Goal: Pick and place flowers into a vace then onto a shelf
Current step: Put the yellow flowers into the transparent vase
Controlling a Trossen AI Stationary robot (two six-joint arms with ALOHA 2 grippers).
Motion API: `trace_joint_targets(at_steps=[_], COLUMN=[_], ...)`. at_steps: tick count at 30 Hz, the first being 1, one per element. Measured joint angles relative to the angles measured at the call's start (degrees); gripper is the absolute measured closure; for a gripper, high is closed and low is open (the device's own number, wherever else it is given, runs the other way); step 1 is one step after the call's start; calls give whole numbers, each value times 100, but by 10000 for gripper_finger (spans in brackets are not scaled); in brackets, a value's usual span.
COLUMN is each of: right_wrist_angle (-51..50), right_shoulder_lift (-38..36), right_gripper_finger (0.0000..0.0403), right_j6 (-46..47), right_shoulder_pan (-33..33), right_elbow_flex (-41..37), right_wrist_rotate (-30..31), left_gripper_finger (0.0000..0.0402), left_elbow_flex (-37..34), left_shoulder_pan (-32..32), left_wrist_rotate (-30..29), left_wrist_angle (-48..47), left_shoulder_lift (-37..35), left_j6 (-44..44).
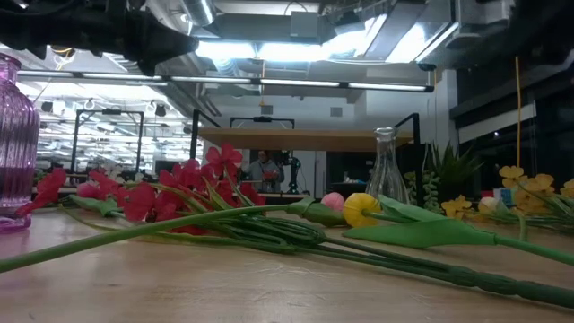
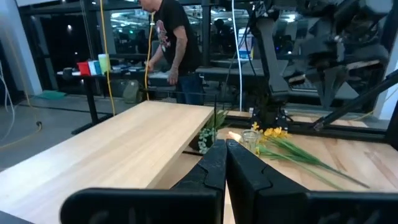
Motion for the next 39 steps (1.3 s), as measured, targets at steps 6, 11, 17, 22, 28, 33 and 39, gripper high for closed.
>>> trace_joint_targets(at_steps=[6, 11, 17, 22, 28, 33, 39], right_wrist_angle=[-1231, -2138, -2225, -2233, -2205, -2174, -2159], right_shoulder_lift=[861, 1363, 1523, 1597, 1604, 1602, 1602], right_gripper_finger=[403, 403, 395, 398, 391, 384, 368], right_j6=[984, 2210, 3215, 3632, 3748, 3765, 4045], right_shoulder_pan=[160, 370, 514, 535, 532, 532, 532], right_elbow_flex=[1057, 1641, 1613, 1336, 1057, 943, 707], right_wrist_rotate=[-103, -253, -258, -259, -302, -361, -384], left_gripper_finger=[398, 398, 398, 398, 398, 398, 398], left_elbow_flex=[1, 0, 0, 0, 0, 0, 0], left_shoulder_pan=[0, 0, 0, 0, 0, 0, 0], left_wrist_rotate=[0, 0, 0, 0, 0, 0, 0], left_wrist_angle=[17, 38, 35, 26, 10, 6, -34], left_shoulder_lift=[0, 0, -2, -1, 0, -1, -2], left_j6=[14, 16, 16, 76, 200, 179, 175])
